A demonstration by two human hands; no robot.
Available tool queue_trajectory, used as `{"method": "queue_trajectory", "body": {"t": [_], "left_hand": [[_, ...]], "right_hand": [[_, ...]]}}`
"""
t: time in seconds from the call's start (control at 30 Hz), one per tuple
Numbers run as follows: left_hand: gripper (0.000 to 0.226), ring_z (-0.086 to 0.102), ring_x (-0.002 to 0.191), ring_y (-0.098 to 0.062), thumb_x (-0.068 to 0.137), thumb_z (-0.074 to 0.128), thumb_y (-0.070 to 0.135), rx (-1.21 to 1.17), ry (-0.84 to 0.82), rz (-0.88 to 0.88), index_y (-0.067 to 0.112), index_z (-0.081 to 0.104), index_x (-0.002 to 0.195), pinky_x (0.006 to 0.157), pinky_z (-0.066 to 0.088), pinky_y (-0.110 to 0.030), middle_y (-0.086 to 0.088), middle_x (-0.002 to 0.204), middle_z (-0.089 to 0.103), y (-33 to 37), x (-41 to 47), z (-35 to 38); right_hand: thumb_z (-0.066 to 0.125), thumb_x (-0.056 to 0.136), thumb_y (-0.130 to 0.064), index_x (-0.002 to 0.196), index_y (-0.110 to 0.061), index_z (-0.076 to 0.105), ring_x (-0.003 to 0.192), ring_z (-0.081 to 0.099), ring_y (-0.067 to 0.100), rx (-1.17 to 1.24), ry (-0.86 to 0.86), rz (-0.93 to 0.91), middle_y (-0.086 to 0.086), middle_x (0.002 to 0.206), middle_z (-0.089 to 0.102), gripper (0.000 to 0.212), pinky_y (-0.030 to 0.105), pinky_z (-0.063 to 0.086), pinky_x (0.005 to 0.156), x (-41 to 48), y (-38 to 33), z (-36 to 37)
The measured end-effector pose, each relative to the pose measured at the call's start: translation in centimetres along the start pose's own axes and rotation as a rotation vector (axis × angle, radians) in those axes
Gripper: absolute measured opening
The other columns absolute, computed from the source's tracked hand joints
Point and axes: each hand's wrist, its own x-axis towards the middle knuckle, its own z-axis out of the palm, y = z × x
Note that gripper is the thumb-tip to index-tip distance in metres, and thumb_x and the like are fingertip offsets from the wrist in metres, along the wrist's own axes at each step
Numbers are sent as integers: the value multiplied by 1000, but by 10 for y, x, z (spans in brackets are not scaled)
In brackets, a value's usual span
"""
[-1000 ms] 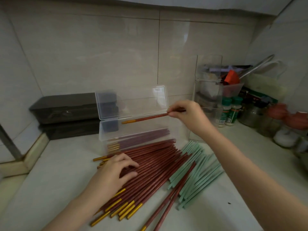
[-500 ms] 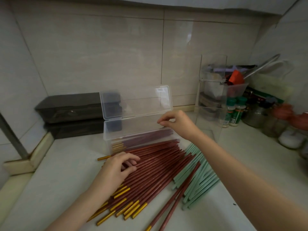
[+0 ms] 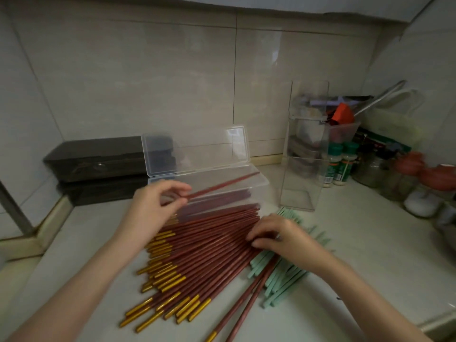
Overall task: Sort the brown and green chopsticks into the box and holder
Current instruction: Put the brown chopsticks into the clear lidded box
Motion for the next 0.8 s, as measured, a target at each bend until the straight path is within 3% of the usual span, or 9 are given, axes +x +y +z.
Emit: {"method": "queue_trajectory", "body": {"t": [0.07, 0.17, 0.3, 0.43, 0.57, 0.7, 0.8], "left_hand": [[25, 61, 76, 5, 76, 70, 3, 40, -15, -4, 22, 68, 92, 68, 42, 1, 9, 84, 67, 8, 22, -2], [23, 61, 75, -1, 77, 69, 4, 118, -105, -65, 16, 69, 96, 71, 46, -7, 3, 84, 67, 7, 52, 5], [26, 58, 66, 4, 75, 71, 1, 172, -240, -155, 6, 68, 100, 65, 43, -5, -5, 87, 67, -10, 78, 15], [21, 64, 82, -15, 77, 70, 4, 195, -378, -228, 12, 69, 97, 85, 50, -27, -10, 93, 70, -23, 84, 19], [18, 63, 84, -14, 81, 66, 8, 158, -325, -209, 12, 69, 99, 86, 46, -26, -8, 95, 70, -21, 74, 22], [18, 63, 89, -5, 83, 64, 10, 68, -101, -55, 17, 69, 100, 79, 44, -16, 2, 98, 70, -10, 55, 17], [23, 62, 90, 0, 82, 65, 8, 9, -8, 103, 28, 68, 93, 82, 44, -7, 12, 95, 68, 3, 23, 13]], "right_hand": [[69, 81, -23, 97, -22, 72, 95, 51, 2, -57, -72, -36, -9, 98, 62, 16, 13, 37, 88, -2, 2, 8], [69, 82, -25, 99, -24, 71, 97, 46, 4, -87, -76, -35, -8, 100, 58, 17, 14, 35, 90, 0, 3, 11], [72, 78, -23, 94, -22, 72, 96, 47, 5, -60, -75, -34, -5, 98, 58, 16, 16, 36, 89, 3, 1, 10], [73, 77, -21, 88, -19, 72, 94, 48, 3, 20, -46, -9, -4, 96, 59, 11, 15, 38, 87, 1, 0, 9], [74, 76, -19, 82, -15, 71, 91, 50, 2, 87, -23, -11, -2, 92, 63, 8, 10, 36, 84, 1, 1, 9], [74, 77, -17, 81, -14, 70, 89, 50, 1, 97, -26, -20, -2, 89, 64, 7, 8, 36, 81, 2, 2, 8], [72, 77, -21, 89, -17, 71, 92, 48, 2, 47, -63, -42, -2, 94, 61, 12, 11, 37, 83, 3, 3, 9]]}}
